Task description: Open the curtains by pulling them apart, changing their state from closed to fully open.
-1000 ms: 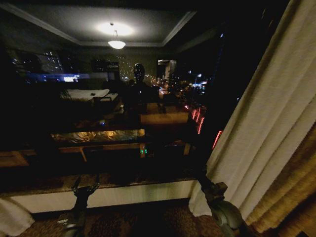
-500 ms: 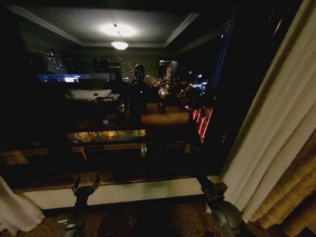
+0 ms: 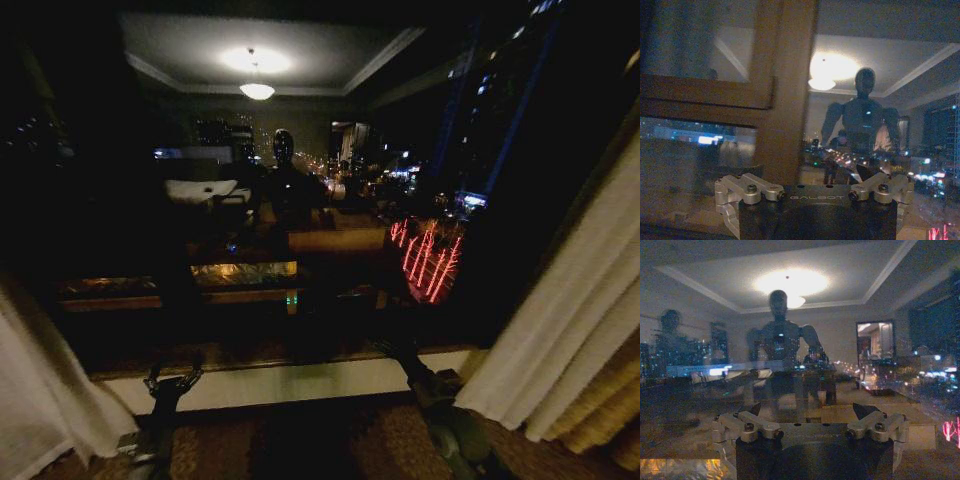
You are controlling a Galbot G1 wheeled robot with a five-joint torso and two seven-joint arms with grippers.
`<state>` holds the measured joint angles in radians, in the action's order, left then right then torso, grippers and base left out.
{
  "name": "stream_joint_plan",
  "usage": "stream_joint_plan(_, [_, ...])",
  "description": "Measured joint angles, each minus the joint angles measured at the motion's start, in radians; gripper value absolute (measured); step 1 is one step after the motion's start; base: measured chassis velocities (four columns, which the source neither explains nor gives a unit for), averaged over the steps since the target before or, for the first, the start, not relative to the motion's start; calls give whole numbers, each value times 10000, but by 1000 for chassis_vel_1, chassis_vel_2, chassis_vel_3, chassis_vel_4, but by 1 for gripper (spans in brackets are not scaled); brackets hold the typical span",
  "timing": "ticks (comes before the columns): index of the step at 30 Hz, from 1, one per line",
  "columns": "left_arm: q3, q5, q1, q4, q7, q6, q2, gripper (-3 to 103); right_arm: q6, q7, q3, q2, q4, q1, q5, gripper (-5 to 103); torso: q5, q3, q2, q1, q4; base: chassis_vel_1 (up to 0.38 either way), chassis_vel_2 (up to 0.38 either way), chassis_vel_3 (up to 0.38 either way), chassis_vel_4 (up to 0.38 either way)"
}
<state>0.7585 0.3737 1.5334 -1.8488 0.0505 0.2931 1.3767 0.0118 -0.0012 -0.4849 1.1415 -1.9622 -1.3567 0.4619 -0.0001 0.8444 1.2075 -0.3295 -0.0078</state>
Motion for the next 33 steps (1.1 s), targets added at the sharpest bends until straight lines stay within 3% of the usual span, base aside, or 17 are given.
stream_joint_plan(23, [3, 0, 0, 0, -2, 0, -3, 100, 0, -1, 0, 2, 1, 0, 0, 100, -3, 0, 0, -2, 0, 340, 339, -340, -327])
stream_joint_plan(33, [-4, 0, 0, 0, 3, 0, 1, 100, 0, 2, -4, -2, 4, 0, 0, 100, 9, -1, 0, 1, -4, 43, 20, -14, -43])
